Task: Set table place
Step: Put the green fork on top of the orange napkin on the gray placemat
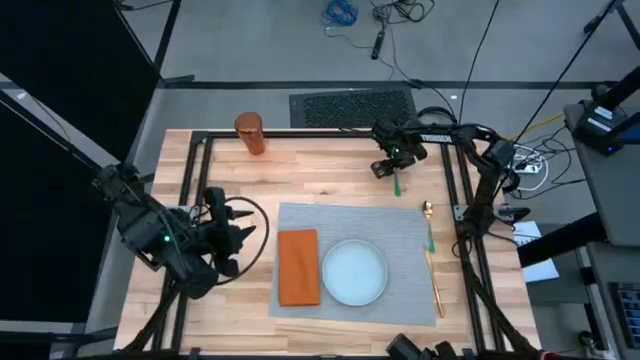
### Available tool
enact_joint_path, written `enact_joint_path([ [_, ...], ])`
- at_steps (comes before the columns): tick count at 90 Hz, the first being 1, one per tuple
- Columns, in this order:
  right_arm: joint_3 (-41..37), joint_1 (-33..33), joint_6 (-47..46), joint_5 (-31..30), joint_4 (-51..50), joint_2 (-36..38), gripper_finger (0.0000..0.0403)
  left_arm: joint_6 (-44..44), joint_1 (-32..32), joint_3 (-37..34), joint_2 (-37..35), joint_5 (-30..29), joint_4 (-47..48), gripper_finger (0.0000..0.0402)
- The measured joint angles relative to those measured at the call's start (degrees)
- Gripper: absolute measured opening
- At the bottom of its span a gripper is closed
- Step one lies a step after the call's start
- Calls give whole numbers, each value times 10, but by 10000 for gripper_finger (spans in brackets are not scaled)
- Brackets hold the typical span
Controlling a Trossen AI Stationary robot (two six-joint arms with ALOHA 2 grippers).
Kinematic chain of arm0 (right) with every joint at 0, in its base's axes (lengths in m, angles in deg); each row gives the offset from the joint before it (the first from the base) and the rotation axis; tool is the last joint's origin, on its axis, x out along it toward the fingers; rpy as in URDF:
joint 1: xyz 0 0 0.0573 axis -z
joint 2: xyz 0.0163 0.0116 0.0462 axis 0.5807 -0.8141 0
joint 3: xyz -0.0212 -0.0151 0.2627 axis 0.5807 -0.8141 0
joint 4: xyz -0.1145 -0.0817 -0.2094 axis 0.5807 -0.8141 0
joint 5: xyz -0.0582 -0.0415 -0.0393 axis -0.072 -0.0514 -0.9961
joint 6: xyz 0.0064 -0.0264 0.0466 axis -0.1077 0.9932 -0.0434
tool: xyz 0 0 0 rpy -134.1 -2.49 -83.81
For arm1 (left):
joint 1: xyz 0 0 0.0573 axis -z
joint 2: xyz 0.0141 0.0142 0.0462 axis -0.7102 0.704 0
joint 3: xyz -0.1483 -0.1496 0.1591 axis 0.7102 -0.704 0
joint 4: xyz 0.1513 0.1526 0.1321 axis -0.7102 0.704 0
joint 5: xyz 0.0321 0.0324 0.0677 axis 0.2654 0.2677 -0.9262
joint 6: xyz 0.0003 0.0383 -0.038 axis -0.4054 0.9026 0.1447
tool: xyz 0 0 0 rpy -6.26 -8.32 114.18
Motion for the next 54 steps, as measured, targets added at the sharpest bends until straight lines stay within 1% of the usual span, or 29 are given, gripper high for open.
enact_joint_path([
  [11,8,0,0,-7,-1,-2,190,-9,5,0,2,1,1,144],
  [20,10,1,-2,-11,12,-3,171,-12,13,0,2,1,0,144],
  [27,10,1,-4,-4,18,-4,143,-21,19,0,2,2,0,144],
  [48,14,1,12,29,25,-24,22,-39,40,0,3,14,0,144],
  [54,14,-1,20,31,25,-26,8,-45,48,0,3,17,0,144],
])
